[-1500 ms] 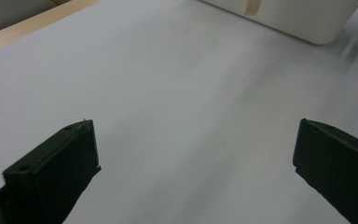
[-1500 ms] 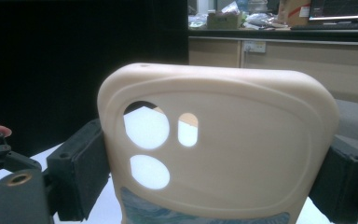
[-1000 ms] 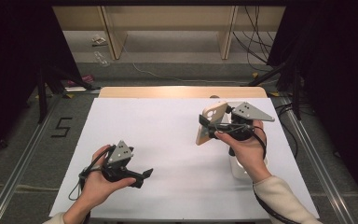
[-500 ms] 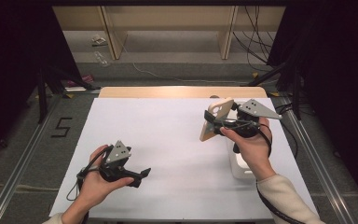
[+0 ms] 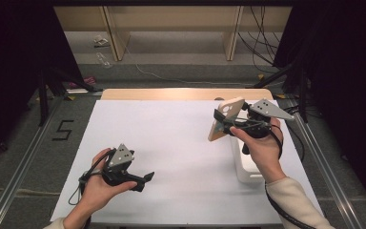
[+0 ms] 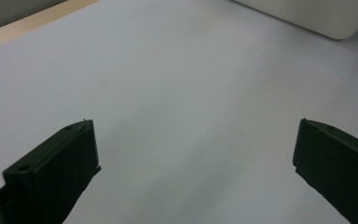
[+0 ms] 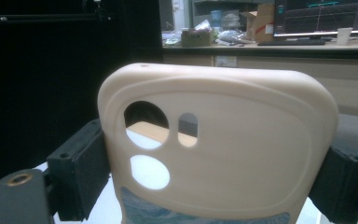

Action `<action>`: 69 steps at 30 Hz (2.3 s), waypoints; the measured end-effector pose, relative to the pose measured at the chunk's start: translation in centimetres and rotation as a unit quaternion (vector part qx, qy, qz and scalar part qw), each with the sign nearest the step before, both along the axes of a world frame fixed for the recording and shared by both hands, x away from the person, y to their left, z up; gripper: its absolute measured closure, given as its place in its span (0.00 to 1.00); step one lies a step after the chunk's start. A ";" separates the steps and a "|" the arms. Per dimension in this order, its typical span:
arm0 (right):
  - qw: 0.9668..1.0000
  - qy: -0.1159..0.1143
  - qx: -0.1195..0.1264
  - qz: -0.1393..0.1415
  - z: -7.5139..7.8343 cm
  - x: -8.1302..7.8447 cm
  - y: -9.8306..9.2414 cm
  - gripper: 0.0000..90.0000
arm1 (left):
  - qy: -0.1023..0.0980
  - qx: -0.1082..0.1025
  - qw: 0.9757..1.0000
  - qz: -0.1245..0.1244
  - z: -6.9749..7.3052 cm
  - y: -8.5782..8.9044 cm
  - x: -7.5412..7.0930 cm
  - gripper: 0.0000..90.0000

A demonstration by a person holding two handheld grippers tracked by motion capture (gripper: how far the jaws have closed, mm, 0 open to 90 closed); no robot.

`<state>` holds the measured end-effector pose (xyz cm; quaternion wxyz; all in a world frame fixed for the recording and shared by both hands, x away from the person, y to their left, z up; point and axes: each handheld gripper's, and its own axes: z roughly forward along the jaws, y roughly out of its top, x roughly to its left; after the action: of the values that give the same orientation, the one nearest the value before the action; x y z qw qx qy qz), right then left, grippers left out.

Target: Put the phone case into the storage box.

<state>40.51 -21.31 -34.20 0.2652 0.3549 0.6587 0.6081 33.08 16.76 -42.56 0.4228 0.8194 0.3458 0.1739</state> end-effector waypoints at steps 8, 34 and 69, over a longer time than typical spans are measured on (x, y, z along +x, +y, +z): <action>1.000 0.000 0.002 -0.008 0.1 0.1 -0.4 0.15 | 0.000 0.000 1.000 -0.001 0.0 0.0 0.0 0.00; 0.999 -0.003 -0.002 -0.047 0.6 0.6 -2.4 0.15 | 0.001 -0.003 1.000 0.001 0.0 0.0 0.0 0.00; 0.997 0.006 -0.003 -0.082 0.8 1.2 -4.6 0.15 | -0.001 -0.004 1.000 0.004 0.0 0.1 0.1 0.00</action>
<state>41.67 -25.93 -33.42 0.3117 0.4107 0.6306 0.5801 33.14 16.89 -42.52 0.4256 0.8161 0.3496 0.1751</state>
